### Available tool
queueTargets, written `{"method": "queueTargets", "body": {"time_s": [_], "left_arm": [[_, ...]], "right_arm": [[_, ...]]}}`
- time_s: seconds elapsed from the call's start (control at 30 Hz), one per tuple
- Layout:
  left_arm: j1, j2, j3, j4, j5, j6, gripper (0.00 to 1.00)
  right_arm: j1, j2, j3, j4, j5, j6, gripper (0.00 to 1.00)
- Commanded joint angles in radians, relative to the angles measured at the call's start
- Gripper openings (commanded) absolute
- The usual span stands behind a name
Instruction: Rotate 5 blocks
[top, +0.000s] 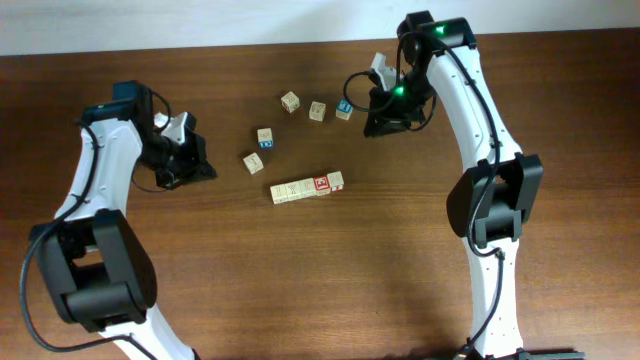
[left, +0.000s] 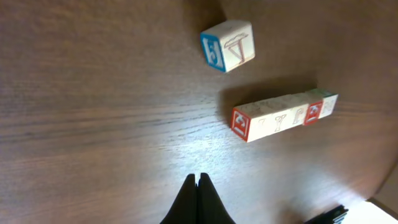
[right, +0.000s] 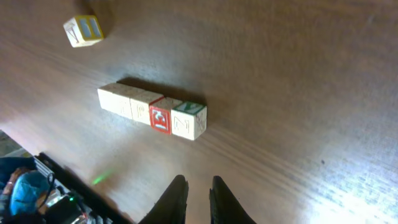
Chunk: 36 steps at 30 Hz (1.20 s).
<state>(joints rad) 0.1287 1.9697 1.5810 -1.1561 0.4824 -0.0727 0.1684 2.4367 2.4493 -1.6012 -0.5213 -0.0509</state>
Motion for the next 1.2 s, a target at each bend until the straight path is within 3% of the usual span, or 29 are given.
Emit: {"method": "queueTargets", "body": {"time_s": [0.0,0.5,0.73,1.03,1.17], "left_arm": [[-0.038,0.003,-0.009,-0.011,-0.1,-0.047,0.0],[-0.114,-0.057,-0.016,0.032,-0.15,-0.125,0.0],[-0.116,-0.057,-0.114,0.098,-0.176,-0.166,0.0],[-0.116,-0.057,-0.165,0.131,-0.172,-0.162,0.0],[-0.123,-0.057,-0.172,0.131,-0.118,-0.105,0.0]], "right_arm": [[-0.031,0.002,0.008,-0.037,0.006,-0.001,0.14],[-0.084,-0.006,0.004,-0.072,0.002,-0.076,0.13],[-0.075,-0.006,-0.006,-0.071,0.002,-0.077,0.13],[-0.035,-0.006,-0.091,-0.016,0.001,-0.072,0.12],[-0.014,-0.006,-0.159,0.044,-0.018,-0.065,0.1]]}}
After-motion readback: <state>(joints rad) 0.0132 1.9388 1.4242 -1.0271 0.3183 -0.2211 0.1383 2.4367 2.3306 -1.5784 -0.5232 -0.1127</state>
